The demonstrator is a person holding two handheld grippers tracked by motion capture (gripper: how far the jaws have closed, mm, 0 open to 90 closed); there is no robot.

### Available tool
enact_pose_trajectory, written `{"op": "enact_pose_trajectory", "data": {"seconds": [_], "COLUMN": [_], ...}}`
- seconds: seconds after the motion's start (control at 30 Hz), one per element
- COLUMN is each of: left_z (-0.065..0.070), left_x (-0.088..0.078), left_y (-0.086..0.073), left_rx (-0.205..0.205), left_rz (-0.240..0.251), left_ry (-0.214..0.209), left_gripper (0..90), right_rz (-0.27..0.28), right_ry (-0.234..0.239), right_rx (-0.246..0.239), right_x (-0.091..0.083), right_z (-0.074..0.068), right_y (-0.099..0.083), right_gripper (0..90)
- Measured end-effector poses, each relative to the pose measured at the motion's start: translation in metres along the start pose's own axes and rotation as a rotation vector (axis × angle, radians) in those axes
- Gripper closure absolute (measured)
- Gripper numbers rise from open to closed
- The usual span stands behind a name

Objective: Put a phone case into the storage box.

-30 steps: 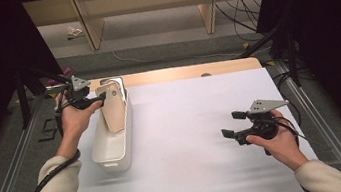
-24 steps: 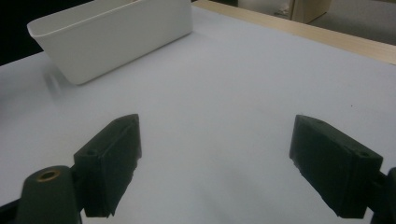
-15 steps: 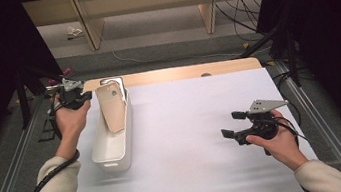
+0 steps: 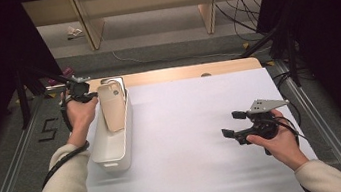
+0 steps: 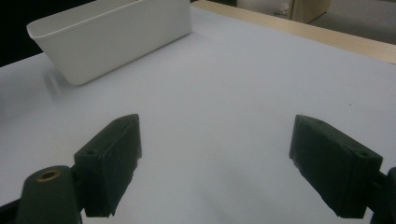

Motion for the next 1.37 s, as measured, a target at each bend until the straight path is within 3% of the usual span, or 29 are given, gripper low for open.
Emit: {"op": "enact_pose_trajectory", "data": {"seconds": [0.17,0.37,0.47,0.5,0.57,0.6,0.7,0.77,0.8,0.83,0.9,0.97,1.17,1.37], "left_z": [0.000,-0.001,0.000,0.002,0.007,0.011,0.026,0.038,0.044,0.050,0.062,0.070,0.086,0.090], "left_x": [0.007,0.007,-0.004,-0.011,-0.029,-0.040,-0.075,-0.095,-0.104,-0.112,-0.125,-0.132,-0.130,-0.127], "left_y": [0.005,0.005,0.002,0.000,-0.005,-0.010,-0.029,-0.046,-0.056,-0.065,-0.083,-0.102,-0.139,-0.143], "left_rx": [0.002,0.036,0.051,0.048,0.092,0.095,0.091,0.064,0.030,0.026,0.055,0.053,0.117,0.152], "left_rz": [-0.012,-0.013,0.033,0.062,0.114,0.146,0.229,0.263,0.269,0.263,0.260,0.269,0.253,0.291], "left_ry": [0.014,0.045,0.055,0.060,0.074,0.074,0.001,-0.123,-0.182,-0.219,-0.282,-0.330,-0.377,-0.393], "left_gripper": [88.5,84.0,82.1,81.0,76.3,73.7,59.9,48.1,42.8,37.1,24.4,16.2,0.0,0.0], "right_rz": [-0.001,0.000,0.000,0.001,0.000,0.000,-0.001,0.000,0.000,0.001,0.000,-0.001,-0.011,0.000], "right_ry": [-0.002,0.000,0.000,-0.001,-0.005,-0.004,-0.006,-0.006,-0.006,-0.003,-0.001,0.002,0.013,0.020], "right_rx": [0.003,0.005,0.005,0.007,0.008,0.008,0.012,0.013,0.013,0.011,0.006,0.006,-0.004,-0.008], "right_x": [0.000,0.001,0.000,0.000,-0.001,-0.001,-0.002,-0.002,-0.003,-0.003,-0.003,-0.004,-0.005,-0.005], "right_z": [0.002,0.002,0.002,0.002,0.003,0.003,0.003,0.003,0.002,0.002,0.001,0.000,-0.002,-0.002], "right_y": [0.000,-0.001,-0.001,-0.001,-0.001,-0.001,-0.002,-0.002,-0.002,-0.002,-0.002,-0.002,-0.005,-0.004], "right_gripper": [17.7,17.8,17.7,17.8,17.8,17.8,17.8,17.9,17.9,17.9,17.9,17.9,18.1,18.1]}}
Point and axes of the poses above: each handheld gripper's, and its own axes: x roughly forward along the jaws, y roughly out of its top, z roughly to its right, the point moved 2 cm from there along x, roughly forward along the jaws, and after that the axes turned 4 degrees about -z, right-handed, at the moved point
